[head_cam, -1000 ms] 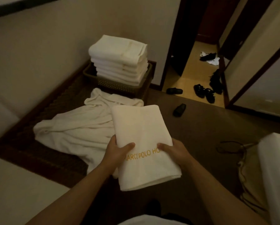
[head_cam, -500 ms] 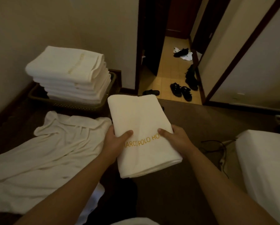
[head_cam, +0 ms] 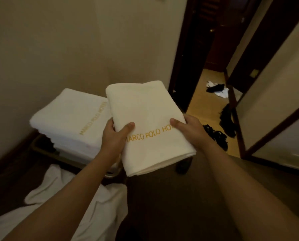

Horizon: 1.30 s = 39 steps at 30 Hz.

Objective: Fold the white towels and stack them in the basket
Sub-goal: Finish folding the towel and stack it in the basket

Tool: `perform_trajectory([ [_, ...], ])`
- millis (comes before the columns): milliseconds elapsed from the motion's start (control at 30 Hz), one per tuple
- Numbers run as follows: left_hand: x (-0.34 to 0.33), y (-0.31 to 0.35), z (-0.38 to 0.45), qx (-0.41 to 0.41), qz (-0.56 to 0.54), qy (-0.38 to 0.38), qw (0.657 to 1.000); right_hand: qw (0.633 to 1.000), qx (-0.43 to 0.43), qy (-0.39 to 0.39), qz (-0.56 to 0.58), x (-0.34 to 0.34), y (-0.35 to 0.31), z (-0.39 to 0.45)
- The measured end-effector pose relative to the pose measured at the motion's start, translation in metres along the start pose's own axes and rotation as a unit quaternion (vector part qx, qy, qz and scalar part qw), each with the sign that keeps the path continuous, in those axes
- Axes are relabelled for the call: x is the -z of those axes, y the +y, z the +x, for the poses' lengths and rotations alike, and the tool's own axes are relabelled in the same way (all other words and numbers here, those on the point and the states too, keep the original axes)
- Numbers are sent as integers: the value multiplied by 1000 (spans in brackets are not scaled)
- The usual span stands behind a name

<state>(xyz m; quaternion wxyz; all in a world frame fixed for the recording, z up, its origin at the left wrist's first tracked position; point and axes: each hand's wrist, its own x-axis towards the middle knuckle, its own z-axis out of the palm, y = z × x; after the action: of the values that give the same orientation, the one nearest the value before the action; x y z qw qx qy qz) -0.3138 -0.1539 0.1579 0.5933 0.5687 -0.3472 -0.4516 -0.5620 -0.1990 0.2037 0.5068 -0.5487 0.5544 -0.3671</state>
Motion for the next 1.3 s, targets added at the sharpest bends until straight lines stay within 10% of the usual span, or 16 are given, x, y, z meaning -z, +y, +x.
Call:
perform_trajectory([
  [500,130,71,107,-58,-96,339,934,931,105,-344,-56,-197,-141,227],
  [733,103,-35,99,127,-31,395,909,888,-79,-431,-138,-214,-34,289],
  [1100,58,-31,97,134,131,531,826,862,99,-431,-246,-227,-30,296],
  [1200,46,-25,89,106,148,560,808,803,287,-310,-421,-231,-40,266],
  [1300,39,-26,63,101,160,573,797,742,480,-295,-363,-232,-51,217],
])
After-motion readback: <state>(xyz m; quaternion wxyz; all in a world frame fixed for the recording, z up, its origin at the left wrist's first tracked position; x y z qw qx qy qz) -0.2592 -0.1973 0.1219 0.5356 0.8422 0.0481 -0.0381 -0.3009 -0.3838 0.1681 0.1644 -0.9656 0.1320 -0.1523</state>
